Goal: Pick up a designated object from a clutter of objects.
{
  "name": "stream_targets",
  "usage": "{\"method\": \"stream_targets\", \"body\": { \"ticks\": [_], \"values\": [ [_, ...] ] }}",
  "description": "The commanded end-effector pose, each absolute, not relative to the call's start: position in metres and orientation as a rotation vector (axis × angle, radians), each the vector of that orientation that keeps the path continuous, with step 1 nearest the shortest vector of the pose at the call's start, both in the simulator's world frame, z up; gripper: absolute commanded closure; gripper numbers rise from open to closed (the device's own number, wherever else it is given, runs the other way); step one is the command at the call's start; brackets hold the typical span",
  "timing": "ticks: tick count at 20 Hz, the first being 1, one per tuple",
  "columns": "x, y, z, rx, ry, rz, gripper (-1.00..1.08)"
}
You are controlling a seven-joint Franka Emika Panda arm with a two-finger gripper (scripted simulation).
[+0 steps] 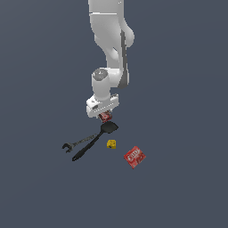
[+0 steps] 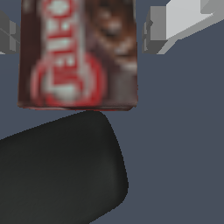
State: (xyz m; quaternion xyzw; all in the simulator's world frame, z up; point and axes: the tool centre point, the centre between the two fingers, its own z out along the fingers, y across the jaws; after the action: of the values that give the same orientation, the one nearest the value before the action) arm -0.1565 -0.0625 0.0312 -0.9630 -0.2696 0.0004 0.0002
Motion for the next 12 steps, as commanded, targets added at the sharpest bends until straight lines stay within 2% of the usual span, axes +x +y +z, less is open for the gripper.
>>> {"method": "stream_targets", "body": {
  "ticks": [1, 7, 8, 12],
  "values": [
    [-0.1566, -0.0624, 0.0238, -3.025, -0.848, 0.0, -0.92],
    [-0.156, -0.0626, 0.0176, -3.024, -0.849, 0.0, -0.92],
    [-0.156, -0.0626, 0.0176, -3.024, -0.849, 0.0, 1.08],
    [-0.156, -0.0626, 0.0176, -3.024, -0.849, 0.0, 1.08]
  ]
}}
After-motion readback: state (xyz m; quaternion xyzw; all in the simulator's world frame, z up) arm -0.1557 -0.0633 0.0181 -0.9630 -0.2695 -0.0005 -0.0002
